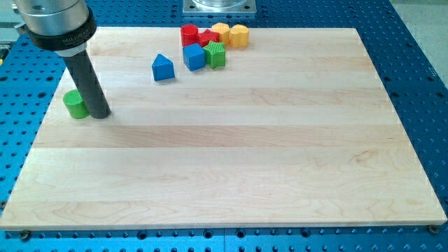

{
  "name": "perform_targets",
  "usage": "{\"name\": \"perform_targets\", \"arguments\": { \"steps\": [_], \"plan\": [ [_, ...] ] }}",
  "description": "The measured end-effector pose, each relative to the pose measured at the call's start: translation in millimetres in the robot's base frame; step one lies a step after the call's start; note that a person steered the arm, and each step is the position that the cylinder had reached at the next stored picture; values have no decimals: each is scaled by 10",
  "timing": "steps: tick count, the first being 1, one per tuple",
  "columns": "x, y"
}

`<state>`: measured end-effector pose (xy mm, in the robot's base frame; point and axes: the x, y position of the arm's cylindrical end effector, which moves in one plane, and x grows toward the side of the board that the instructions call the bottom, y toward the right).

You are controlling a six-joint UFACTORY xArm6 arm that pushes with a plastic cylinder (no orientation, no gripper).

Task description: Slide the red circle to the top left corner

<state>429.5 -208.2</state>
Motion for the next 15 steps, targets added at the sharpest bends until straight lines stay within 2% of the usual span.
{"name": "perform_targets", "arguments": {
  "steps": [2, 5, 7, 9, 10, 11, 12, 13, 14, 15],
  "plan": [
    [-87, -116],
    [-1814, 110],
    [-2180, 1323],
    [-2369, 1533],
    [-2364, 2050],
    [-2185, 2396],
    [-1793, 2250],
    [-1598, 1901],
    [-1645, 2245],
    [-1891, 2445]
  ]
}}
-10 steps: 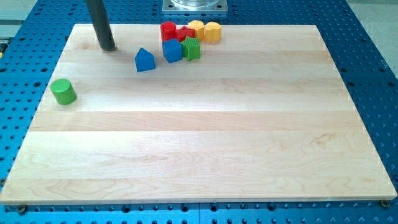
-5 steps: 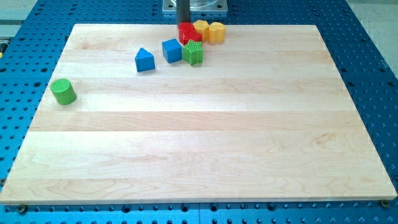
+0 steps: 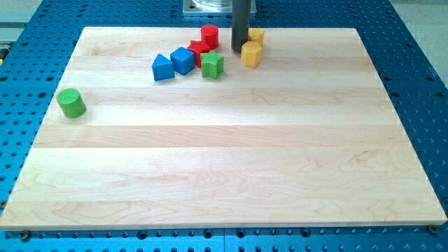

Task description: Slide the red circle to the top left corner

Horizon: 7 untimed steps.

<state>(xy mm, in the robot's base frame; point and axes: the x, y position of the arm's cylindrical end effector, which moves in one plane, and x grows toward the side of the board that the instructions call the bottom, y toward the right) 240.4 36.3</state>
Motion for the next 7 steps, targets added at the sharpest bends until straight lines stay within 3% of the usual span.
{"name": "perform_targets", "arguments": {
  "steps": [2, 3, 5, 6, 7],
  "plan": [
    [36, -1084],
    [-27, -842],
    [3, -1868],
    [-26, -1447],
    [-327, -1558]
  ]
}}
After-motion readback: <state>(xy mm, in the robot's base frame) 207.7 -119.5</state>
